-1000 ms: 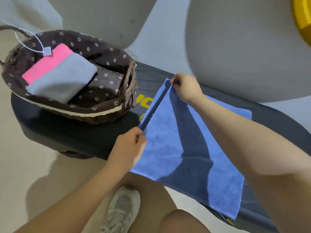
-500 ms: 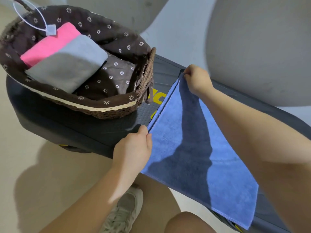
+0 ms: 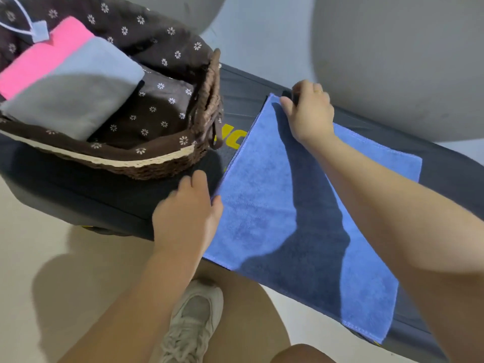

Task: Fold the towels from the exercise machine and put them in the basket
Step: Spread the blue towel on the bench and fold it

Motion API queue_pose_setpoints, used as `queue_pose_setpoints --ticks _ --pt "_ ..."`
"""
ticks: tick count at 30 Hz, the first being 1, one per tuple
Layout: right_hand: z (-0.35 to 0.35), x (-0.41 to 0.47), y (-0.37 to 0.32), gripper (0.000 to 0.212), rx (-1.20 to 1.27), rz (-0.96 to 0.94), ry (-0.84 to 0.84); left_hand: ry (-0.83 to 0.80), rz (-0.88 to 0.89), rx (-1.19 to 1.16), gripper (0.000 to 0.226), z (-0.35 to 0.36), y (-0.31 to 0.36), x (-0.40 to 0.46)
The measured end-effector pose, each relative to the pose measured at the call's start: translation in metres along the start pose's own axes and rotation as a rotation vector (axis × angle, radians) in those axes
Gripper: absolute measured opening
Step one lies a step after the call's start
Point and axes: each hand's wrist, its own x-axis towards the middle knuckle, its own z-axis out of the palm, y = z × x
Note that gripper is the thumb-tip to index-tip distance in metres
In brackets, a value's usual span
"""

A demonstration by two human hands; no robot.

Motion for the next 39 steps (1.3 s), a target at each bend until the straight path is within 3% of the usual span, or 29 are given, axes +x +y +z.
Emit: queue_pose_setpoints --ticks 5,9,11,13,22,26,32,36,39 --pt "-0.036 -0.048 0.088 0.026 -0.064 -0.03 0.013 0.211 0.302 0.056 0.013 0.006 0.038 0.014" --pt "-0.067 -0.069 0.147 0.029 -0.131 0.142 -0.014 0.112 0.555 -0.103 0.029 0.025 0.086 0.052" --pt "-0.078 -0.074 0.165 0.03 -0.131 0.213 -0.045 0.069 0.538 -0.039 0.044 0.028 0.108 0.079" --pt "-0.084 -0.076 0.178 0.029 -0.129 0.229 -0.056 -0.102 0.448 0.02 0.049 0.024 0.124 0.107" --pt "-0.09 -0.068 0.194 0.019 -0.022 0.319 -0.09 -0.256 0.514 0.313 0.024 0.005 0.136 0.178" --pt "-0.099 -0.059 0.194 0.009 -0.001 0.378 -0.107 -0.197 0.545 0.431 0.031 0.002 0.13 0.181" --pt "-0.114 -0.034 0.191 0.011 -0.005 0.419 -0.029 0.009 0.551 0.225 0.021 -0.008 0.139 0.197" --pt "-0.116 -0.021 0.186 0.026 -0.039 0.425 0.107 0.166 0.523 0.132 0.024 -0.003 0.148 0.207" --pt "-0.103 -0.03 0.181 0.048 0.013 0.392 0.071 0.159 0.408 0.06 0.044 0.004 0.146 0.195"
